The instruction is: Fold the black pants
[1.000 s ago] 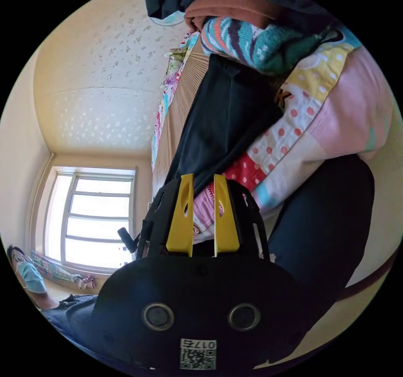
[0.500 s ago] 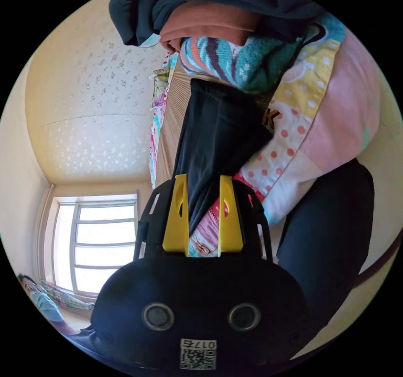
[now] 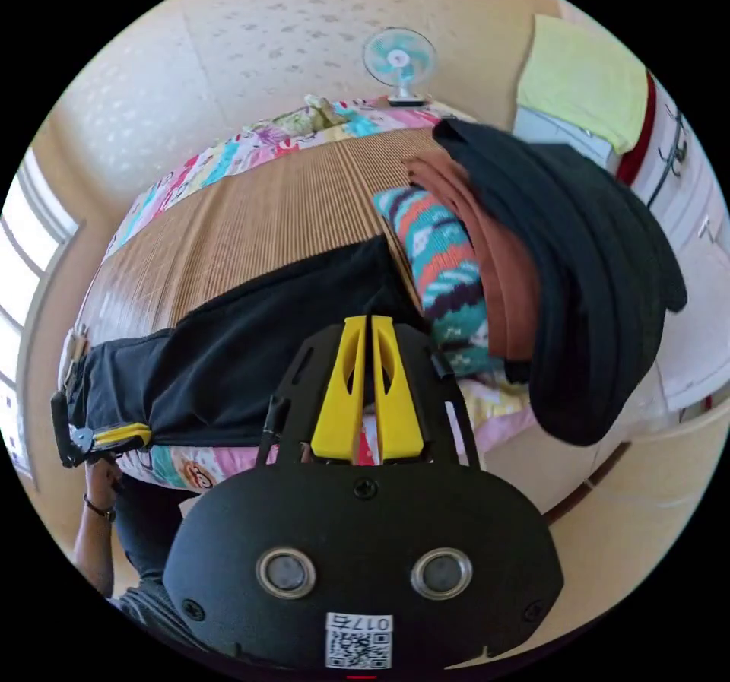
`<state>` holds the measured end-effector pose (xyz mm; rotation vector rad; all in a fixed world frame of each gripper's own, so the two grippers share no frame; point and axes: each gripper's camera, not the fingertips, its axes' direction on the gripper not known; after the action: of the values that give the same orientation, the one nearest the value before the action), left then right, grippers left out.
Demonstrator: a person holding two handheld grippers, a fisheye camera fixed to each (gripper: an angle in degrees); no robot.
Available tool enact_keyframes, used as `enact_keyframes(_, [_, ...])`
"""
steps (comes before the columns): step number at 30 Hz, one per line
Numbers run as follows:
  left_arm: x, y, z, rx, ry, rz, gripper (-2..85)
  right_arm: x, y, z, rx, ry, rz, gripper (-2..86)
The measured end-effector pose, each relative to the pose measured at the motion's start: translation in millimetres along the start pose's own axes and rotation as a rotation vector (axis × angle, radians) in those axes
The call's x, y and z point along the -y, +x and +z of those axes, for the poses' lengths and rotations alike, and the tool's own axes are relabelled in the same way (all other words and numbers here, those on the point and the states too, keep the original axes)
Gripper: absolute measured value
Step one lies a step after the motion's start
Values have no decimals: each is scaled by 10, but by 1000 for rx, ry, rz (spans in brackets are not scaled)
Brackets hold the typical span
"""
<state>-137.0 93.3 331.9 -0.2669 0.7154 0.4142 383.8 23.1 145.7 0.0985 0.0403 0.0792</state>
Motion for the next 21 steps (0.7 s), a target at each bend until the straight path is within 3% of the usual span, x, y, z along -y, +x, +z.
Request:
enact_keyframes(3, [-255,-58,-237,-65,109,-16,-4,147,122,-505,160,134,58,16])
enact_keyframes(6, [-516,-50,-380,-79,176,-35,-6,-107,511,-558,250,139,205,12])
enact_keyframes(11, [-944,-125,-495,-228,207,-59,17,-970,1127,517,130,-280,429,8])
enact_keyframes(14, [-1344,-397,-917,-125,305,-196,77,-1373,1286,671,222,-324,510,6])
enact_keyframes(18, [-2188,-1239,-1864,49,646,-536,101,-1381,1215,305,95,-219,492,4])
enact_keyframes(21, [-2803,-1866,-2373,184,830,-818,123,-1243,1140,183,159,-166,477,5])
